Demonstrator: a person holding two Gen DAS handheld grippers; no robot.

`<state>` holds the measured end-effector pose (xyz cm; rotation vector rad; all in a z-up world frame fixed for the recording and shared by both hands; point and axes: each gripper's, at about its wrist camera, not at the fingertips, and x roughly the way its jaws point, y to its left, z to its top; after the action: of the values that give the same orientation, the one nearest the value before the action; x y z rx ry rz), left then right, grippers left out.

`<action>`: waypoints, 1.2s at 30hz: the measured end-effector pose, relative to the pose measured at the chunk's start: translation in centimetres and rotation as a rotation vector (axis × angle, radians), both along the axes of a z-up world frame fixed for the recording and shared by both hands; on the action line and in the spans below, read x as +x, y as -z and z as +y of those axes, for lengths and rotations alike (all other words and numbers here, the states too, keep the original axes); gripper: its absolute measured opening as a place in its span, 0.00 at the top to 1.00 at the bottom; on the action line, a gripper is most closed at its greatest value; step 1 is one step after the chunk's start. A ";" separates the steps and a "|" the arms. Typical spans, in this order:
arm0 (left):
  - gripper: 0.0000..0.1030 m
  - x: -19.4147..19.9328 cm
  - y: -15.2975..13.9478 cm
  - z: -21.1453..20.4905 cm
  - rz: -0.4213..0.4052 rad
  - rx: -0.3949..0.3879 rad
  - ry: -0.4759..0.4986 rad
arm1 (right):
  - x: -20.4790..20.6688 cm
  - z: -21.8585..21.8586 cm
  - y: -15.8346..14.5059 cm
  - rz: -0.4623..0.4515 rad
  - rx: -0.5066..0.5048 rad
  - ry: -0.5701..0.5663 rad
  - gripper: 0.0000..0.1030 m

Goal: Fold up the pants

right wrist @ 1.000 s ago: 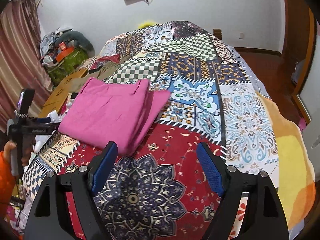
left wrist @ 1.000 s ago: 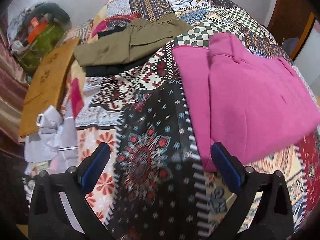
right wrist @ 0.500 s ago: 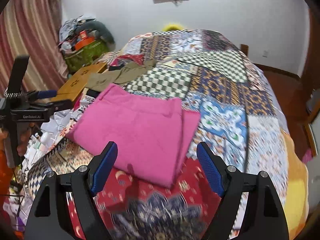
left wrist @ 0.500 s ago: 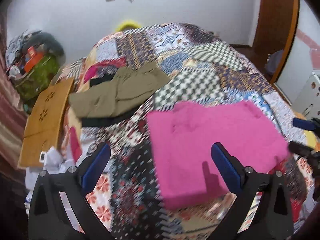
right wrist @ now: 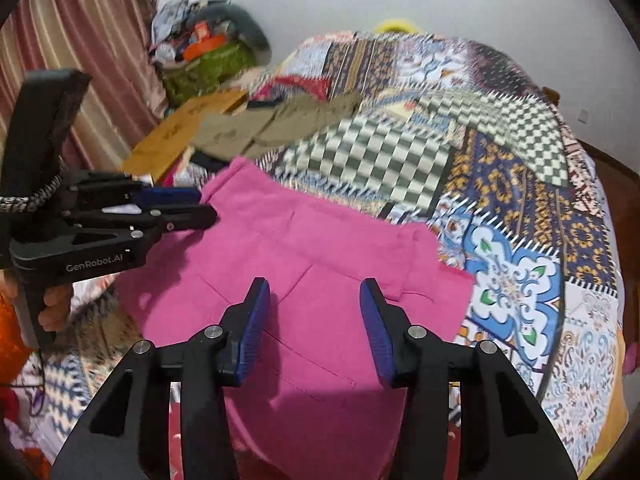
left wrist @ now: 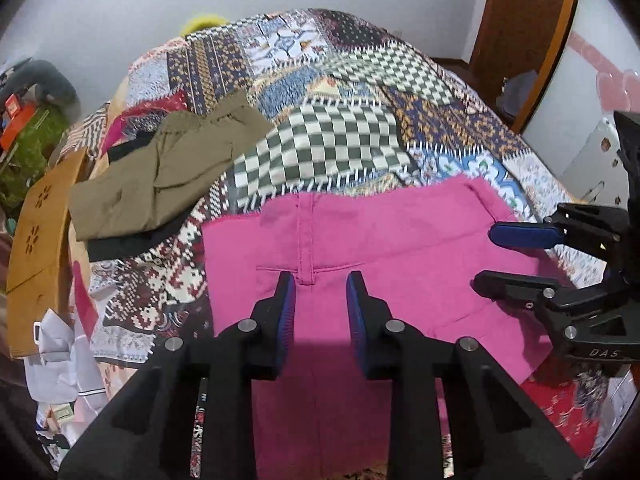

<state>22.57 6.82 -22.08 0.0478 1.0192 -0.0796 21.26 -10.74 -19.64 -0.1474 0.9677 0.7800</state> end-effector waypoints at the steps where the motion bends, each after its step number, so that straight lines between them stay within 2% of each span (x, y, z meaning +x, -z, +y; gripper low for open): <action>1: 0.73 -0.3 0.2 0.1 -0.013 -0.003 0.008 | -0.1 0.1 0.4 0.008 -0.013 -0.009 0.58; 6: 0.72 -2.1 0.2 0.1 -0.040 0.038 0.044 | -0.8 -0.5 0.3 0.012 -0.009 -0.021 0.58; 9: 0.66 -3.4 0.3 0.4 -0.044 0.079 0.038 | -1.8 -1.3 0.3 0.013 -0.006 -0.019 0.58; 12: 0.59 -4.5 0.2 1.6 -0.043 0.048 0.009 | -2.7 -2.3 0.2 -0.002 -0.022 0.007 0.58; 17: 0.55 -5.9 0.2 2.7 -0.038 0.025 -0.028 | -3.3 -5.1 0.2 0.023 -0.009 0.086 0.58; 23: 0.55 -6.7 0.9 3.6 -0.005 0.078 -0.067 | -3.9 -7.0 0.3 0.035 -0.013 0.139 0.58; 27: 0.55 -6.8 1.0 5.3 0.019 0.076 -0.115 | -4.3 -7.8 0.2 0.019 -0.046 0.167 0.58; 31: 0.54 -6.8 0.0 6.6 -0.004 0.073 -0.164 | -4.2 -9.0 -0.2 0.035 -0.036 0.208 0.52; 34: 0.42 -6.4 -1.3 7.4 -0.039 0.038 -0.191 | -4.2 -9.4 -1.0 0.018 -0.030 0.231 0.44; 36: 0.30 -6.0 -2.0 7.5 -0.065 0.013 -0.195 | -4.0 -9.4 -1.7 0.001 -0.015 0.244 0.40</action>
<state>16.56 14.30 -20.03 -0.0366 0.9545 0.1060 17.25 -20.12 -17.91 -0.0401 0.9716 0.5485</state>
